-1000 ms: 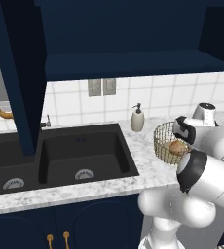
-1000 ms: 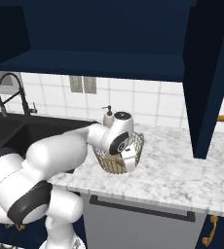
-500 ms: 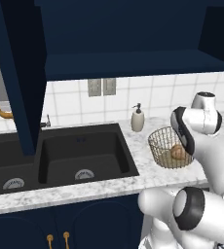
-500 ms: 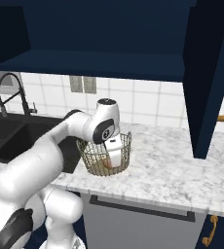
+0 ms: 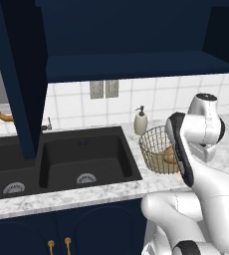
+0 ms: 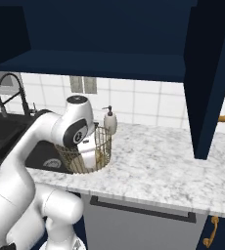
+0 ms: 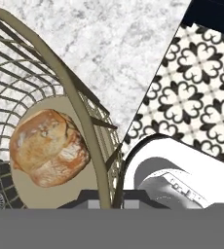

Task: Open the cabinet, pick up the bread from the cabinet and place it in the basket. Then move the basket to the dining counter.

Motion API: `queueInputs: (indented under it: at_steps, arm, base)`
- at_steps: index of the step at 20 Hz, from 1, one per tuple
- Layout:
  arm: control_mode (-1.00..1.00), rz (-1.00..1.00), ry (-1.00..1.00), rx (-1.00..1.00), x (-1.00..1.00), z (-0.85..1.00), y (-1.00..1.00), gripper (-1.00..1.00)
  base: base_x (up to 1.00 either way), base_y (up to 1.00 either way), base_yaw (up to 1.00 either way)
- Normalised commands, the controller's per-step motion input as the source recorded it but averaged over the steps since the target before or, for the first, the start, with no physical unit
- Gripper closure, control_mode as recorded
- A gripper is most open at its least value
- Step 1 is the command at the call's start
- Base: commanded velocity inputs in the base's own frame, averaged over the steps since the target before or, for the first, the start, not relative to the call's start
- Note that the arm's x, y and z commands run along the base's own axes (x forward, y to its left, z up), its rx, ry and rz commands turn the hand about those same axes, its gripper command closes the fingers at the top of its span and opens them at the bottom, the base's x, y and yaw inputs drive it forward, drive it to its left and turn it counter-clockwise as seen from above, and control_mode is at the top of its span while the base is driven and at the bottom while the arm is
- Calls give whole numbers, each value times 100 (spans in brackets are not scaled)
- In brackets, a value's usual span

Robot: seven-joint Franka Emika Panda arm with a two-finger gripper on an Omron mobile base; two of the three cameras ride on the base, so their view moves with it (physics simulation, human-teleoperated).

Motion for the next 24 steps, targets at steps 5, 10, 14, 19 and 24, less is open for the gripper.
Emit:
queueInputs:
  at_steps: [5,10,14,19,24]
  arm:
    - [-100,-3,-9,15,-24,71,19,100]
    - [-100,-5,-3,1,-46,63,1,100]
    - [-100,-2,-11,0,-57,54,-3,100]
    - [-100,0,-22,8,-61,37,0,100]
    - [100,0,-9,4,-26,14,2,100]
  base:
    - [0,0,0]
    - [0,0,0]
    - [0,0,0]
    - [0,0,0]
    - [-42,3,0]
